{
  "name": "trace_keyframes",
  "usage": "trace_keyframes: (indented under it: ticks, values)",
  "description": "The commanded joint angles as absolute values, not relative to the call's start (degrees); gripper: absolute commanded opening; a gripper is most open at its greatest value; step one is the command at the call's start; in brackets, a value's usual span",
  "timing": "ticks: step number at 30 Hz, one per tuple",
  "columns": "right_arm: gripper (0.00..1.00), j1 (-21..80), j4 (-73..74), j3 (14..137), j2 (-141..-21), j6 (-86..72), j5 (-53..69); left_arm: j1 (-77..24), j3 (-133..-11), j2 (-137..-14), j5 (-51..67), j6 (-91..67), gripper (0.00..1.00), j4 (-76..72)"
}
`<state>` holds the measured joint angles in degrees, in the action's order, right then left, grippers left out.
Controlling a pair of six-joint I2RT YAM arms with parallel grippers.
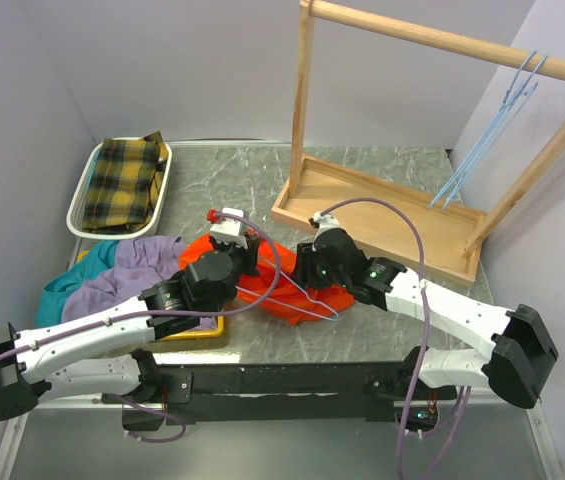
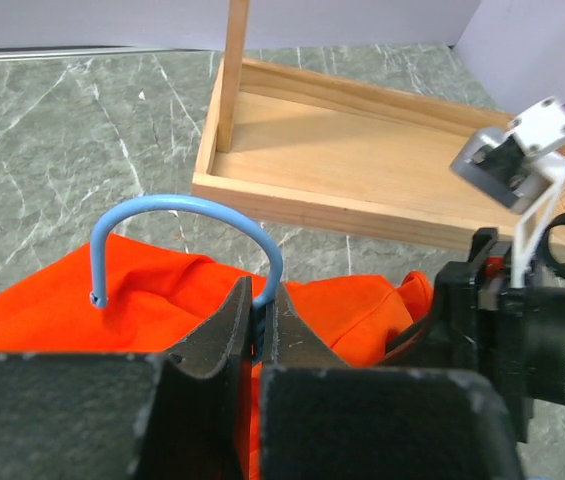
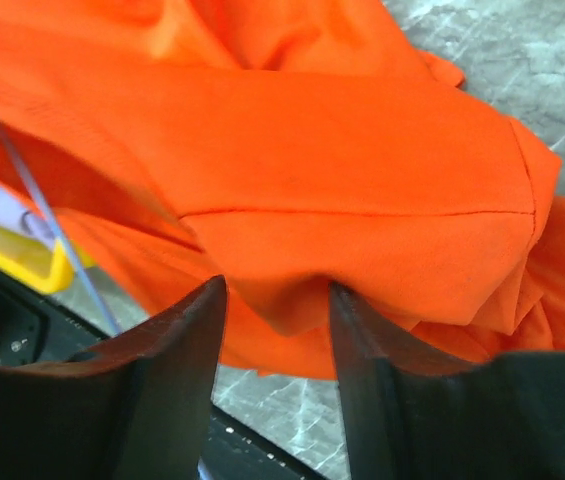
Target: Place the t-shirt on the hanger
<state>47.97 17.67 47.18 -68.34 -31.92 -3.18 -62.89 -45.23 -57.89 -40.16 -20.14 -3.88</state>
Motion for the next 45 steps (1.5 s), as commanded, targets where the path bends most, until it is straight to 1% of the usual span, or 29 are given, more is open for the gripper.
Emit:
trace_keyframes:
  ticks: [1,2,3,4,5,8,13,21,26,31,38,45]
  values:
    - [0.46,47.5,15.2,47.9,-68.6,-32.2,-6.9,-63.2,-45.4,-56.3,-41.1,-18.6,0.01,-8.4]
    - [0.27,47.5,15.4,48.0,-68.5,-32.3,-7.8,-63.2,-45.3,-56.4,-42.1,-18.4,0.01,-8.9]
    - [0.17,47.4,15.6,48.0,-67.7,-32.5,-9.0,-63.2,-45.4,-56.4,-43.1,-18.3,0.01,-9.3]
    - [0.10,47.2,16.2,47.6,-67.2,-32.6,-10.4,-63.2,-45.4,-56.5,-44.0,-18.1,0.01,-9.6]
    - [0.01,47.0,16.4,47.4,-66.6,-32.7,-11.0,-63.2,-45.5,-56.6,-46.2,-17.9,0.01,-10.0]
    - [0.00,45.9,17.3,45.7,-63.1,-33.0,-12.0,-63.2,-45.2,-56.5,-49.9,-16.4,0.01,-12.6]
    - [0.00,42.6,19.3,43.0,-57.8,-32.6,-10.5,-63.0,-45.2,-57.0,-56.5,-13.7,0.01,-17.8]
    - [0.00,40.1,22.8,41.8,-52.2,-32.2,-9.1,-61.2,-45.4,-57.4,-60.3,-11.4,0.01,-21.4]
    - [0.00,39.6,25.7,43.2,-50.4,-32.9,-9.4,-58.9,-46.7,-57.5,-62.5,-10.7,0.01,-20.7]
    - [0.00,39.0,27.9,46.2,-49.0,-34.1,-7.2,-58.4,-45.6,-58.2,-64.7,-7.4,0.01,-24.2]
    - [0.00,38.5,31.4,49.6,-48.0,-35.9,-9.7,-58.1,-43.8,-57.5,-64.8,-5.9,0.01,-28.2]
    - [0.00,36.6,32.5,52.6,-48.7,-35.1,-7.3,-57.9,-42.5,-56.2,-65.1,-5.8,0.01,-28.4]
